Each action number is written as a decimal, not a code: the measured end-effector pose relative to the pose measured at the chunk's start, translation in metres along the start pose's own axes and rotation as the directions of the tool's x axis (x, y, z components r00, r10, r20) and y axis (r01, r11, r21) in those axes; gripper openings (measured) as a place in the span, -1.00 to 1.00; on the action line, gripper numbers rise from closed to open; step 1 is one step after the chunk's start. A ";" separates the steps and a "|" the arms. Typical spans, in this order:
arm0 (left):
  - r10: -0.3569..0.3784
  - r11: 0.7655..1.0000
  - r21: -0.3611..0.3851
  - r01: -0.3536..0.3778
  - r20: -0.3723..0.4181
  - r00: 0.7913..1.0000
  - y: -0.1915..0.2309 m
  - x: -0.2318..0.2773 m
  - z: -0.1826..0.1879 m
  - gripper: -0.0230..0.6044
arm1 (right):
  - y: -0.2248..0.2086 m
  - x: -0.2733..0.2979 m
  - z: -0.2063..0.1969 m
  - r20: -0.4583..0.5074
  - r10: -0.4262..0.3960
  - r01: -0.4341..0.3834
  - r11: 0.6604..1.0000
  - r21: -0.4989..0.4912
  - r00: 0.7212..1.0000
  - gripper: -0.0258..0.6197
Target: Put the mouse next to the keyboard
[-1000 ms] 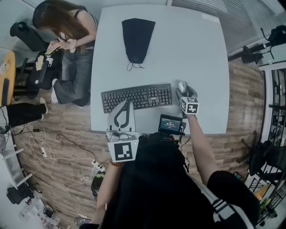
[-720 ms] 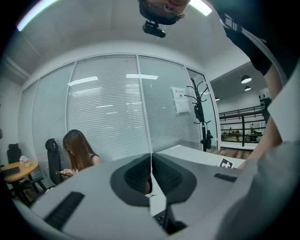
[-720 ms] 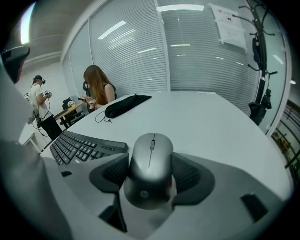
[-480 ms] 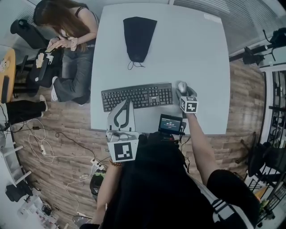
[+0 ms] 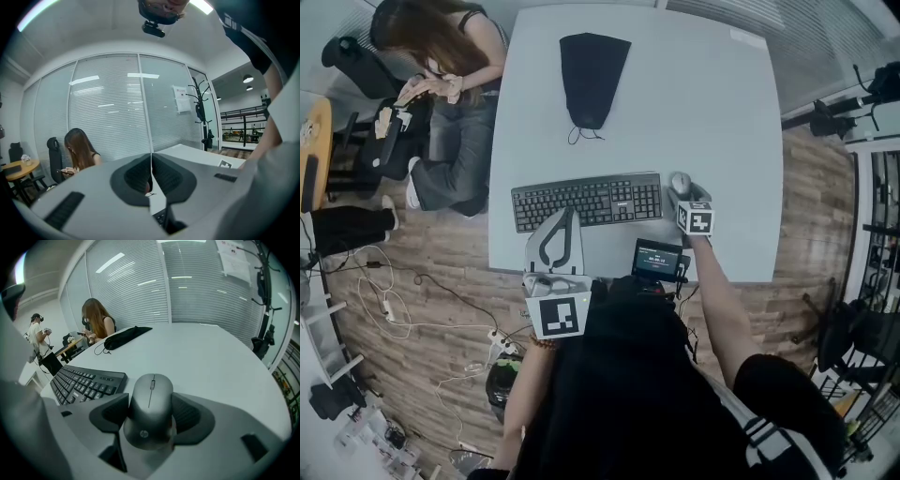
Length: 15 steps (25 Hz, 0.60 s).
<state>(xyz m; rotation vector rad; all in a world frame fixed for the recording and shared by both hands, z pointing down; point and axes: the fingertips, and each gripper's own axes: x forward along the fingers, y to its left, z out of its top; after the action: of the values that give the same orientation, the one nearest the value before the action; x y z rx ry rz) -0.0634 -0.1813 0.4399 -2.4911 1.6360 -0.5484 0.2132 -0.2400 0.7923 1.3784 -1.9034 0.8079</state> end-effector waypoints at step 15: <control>0.009 1.000 -0.012 -0.009 0.000 1.000 -0.002 -0.002 -0.004 -0.88 | -0.001 0.008 0.000 -0.027 -0.005 0.005 1.000 0.004 1.000 -0.01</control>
<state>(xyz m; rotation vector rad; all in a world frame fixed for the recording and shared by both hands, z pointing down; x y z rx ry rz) -0.0636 -0.1787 0.4439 -2.4915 1.6546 -0.5391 0.2121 -0.2448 0.7981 1.3671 -1.8778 0.8247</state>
